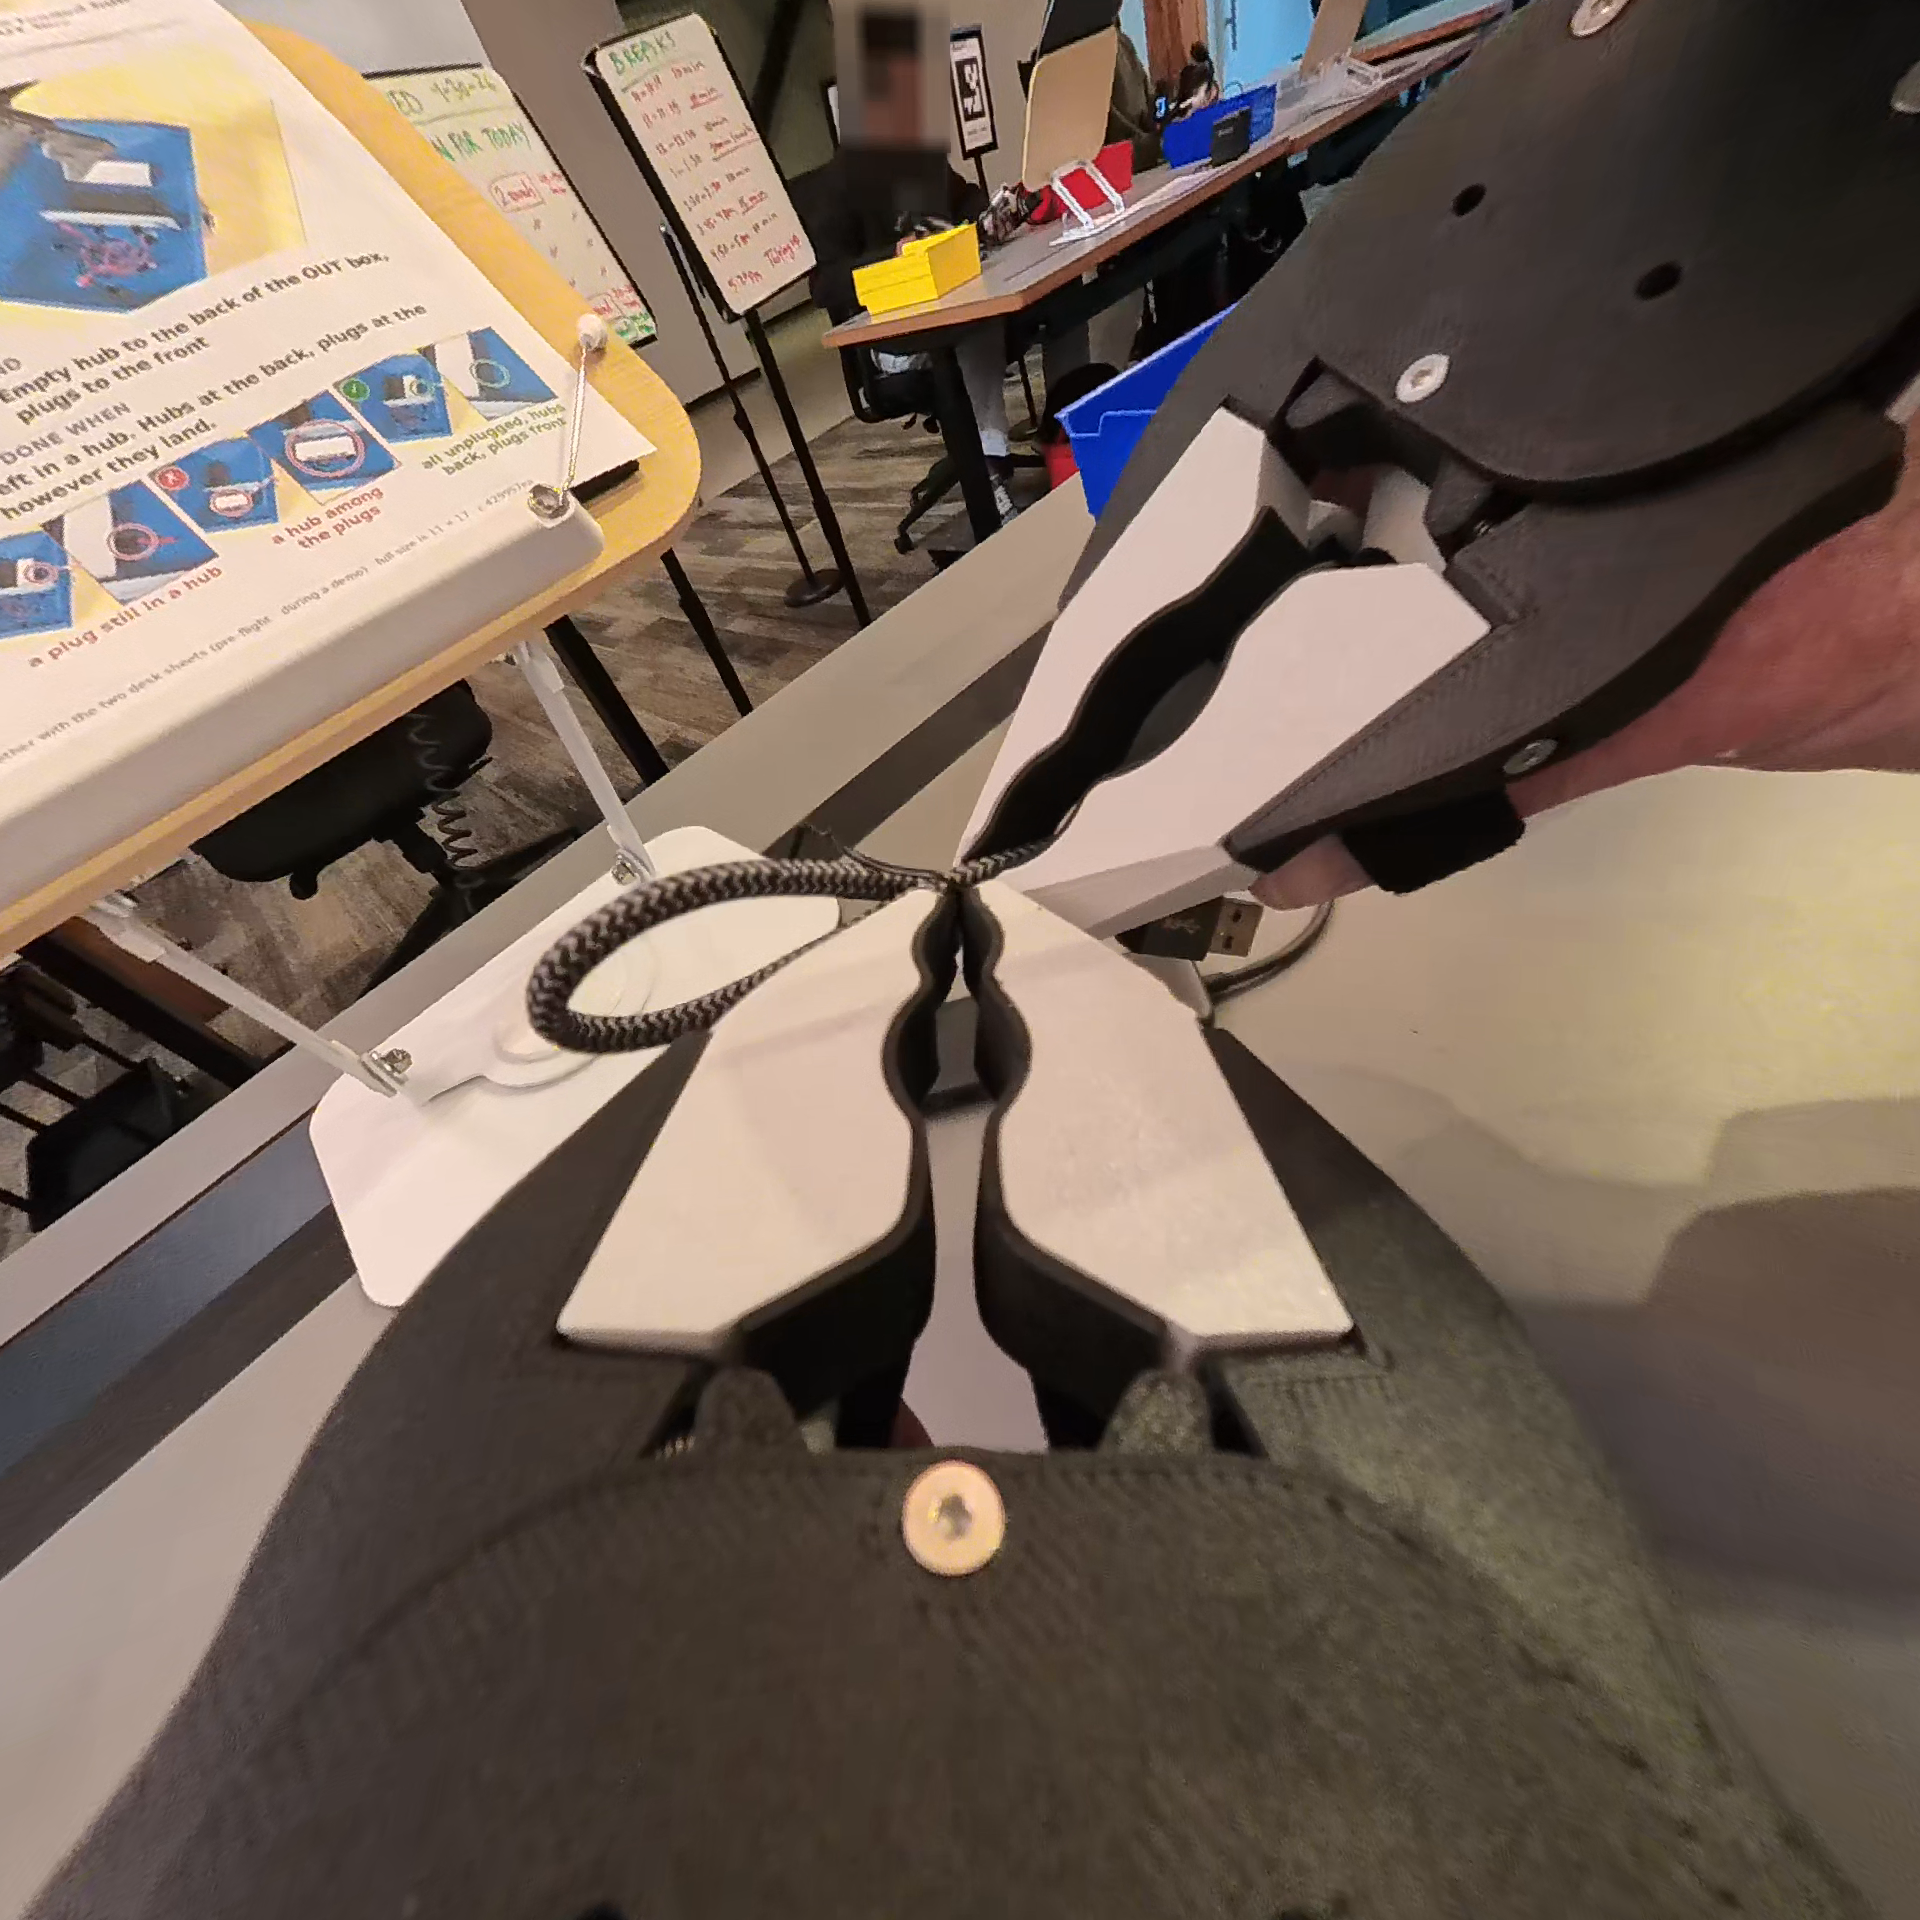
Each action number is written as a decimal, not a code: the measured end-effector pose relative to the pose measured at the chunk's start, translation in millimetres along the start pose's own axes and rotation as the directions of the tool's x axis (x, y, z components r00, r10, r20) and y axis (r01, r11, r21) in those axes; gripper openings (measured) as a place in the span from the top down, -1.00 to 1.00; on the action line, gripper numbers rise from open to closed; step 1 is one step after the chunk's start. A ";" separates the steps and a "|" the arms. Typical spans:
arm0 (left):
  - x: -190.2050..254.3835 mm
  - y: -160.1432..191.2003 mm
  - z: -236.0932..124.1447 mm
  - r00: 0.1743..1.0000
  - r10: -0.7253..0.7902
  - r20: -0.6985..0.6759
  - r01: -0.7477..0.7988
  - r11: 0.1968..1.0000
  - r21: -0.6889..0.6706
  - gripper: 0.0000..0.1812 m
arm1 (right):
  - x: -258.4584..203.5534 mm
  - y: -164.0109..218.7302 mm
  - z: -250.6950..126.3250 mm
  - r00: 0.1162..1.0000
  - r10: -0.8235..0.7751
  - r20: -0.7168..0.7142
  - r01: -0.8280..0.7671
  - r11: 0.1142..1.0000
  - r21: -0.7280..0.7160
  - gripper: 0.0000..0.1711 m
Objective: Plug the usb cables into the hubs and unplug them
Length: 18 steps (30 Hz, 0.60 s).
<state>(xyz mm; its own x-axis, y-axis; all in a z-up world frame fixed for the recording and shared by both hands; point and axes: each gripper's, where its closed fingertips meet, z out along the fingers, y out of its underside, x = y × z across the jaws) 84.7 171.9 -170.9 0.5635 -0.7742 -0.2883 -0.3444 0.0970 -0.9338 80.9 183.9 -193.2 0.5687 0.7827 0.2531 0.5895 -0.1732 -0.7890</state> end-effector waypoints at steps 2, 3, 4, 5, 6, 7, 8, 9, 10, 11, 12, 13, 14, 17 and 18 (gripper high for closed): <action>2.0 -0.1 0.1 1.000 -0.002 -0.010 0.002 1.000 0.004 0.99 | -0.7 -0.2 -1.0 1.000 0.013 0.008 -0.013 1.000 0.007 0.97; 2.3 0.5 0.0 1.000 -0.005 -0.012 0.005 1.000 0.003 0.99 | -0.9 -0.4 -1.5 1.000 0.018 0.012 -0.019 1.000 0.012 0.97; 2.1 0.6 -0.4 1.000 -0.005 -0.011 0.005 1.000 0.006 0.99 | -1.3 -1.2 -2.2 1.000 0.026 0.017 -0.027 0.999 0.018 0.97; 2.7 0.8 -0.6 1.000 -0.007 -0.016 0.007 1.000 0.008 0.99 | -1.8 -2.0 -3.2 0.999 0.035 0.024 -0.036 0.999 0.025 0.97; 2.9 0.9 -0.2 1.000 -0.011 -0.019 0.011 1.000 0.007 0.99 | -2.0 -2.1 -3.9 0.999 0.037 0.028 -0.038 0.999 0.027 0.97; 2.6 1.6 0.4 1.000 -0.008 -0.020 0.008 1.000 0.002 0.99 | -1.9 -1.9 -4.5 0.999 0.038 0.030 -0.039 0.999 0.030 0.97; 2.3 1.5 0.9 1.000 -0.004 -0.020 0.004 1.000 0.002 0.99 | -2.1 -2.0 -5.0 0.998 0.046 0.035 -0.047 0.998 0.034 0.97; 2.7 1.5 0.9 1.000 -0.004 -0.023 0.004 1.000 0.004 0.99 | -2.3 -1.8 -5.5 0.998 0.051 0.040 -0.053 0.998 0.036 0.97; 3.1 2.5 1.2 1.000 -0.005 -0.025 0.005 1.000 -0.001 0.99 | -2.5 -1.1 -5.8 0.998 0.050 0.040 -0.051 0.998 0.033 0.97; 3.5 3.7 1.5 1.000 -0.004 -0.024 0.004 1.000 -0.005 0.98 | -2.9 0.1 -5.7 0.998 0.045 0.038 -0.046 0.999 0.028 0.97; 4.2 5.0 1.6 1.000 0.003 -0.025 -0.003 1.000 -0.008 0.98 | -3.5 1.3 -5.5 0.998 0.043 0.038 -0.043 0.999 0.023 0.97; 5.2 6.3 1.5 1.000 0.012 -0.027 -0.012 1.000 -0.011 0.98 | -4.5 2.7 -5.3 0.998 0.041 0.041 -0.042 0.999 0.018 0.97; 6.0 7.8 1.2 0.999 0.024 -0.027 -0.025 1.000 -0.016 0.98 | -5.4 3.9 -5.1 0.998 0.040 0.045 -0.041 0.999 0.016 0.97; 8.8 11.2 0.0 0.998 0.061 -0.029 -0.062 0.998 -0.027 0.98 | -8.8 6.9 -4.9 0.998 0.034 0.055 -0.035 0.999 0.013 0.97; 9.4 12.6 -0.1 0.997 0.072 -0.028 -0.073 0.997 -0.031 0.98 | -9.8 8.0 -4.8 0.998 0.032 0.059 -0.032 0.999 0.011 0.97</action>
<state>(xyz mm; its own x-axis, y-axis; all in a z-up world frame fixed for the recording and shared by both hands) 85.6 165.8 -185.3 0.5159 -0.7823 -0.3491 -0.4076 0.1342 -0.9032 82.8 172.0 -199.3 0.5521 0.8108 0.1945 0.5647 -0.1920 -0.8027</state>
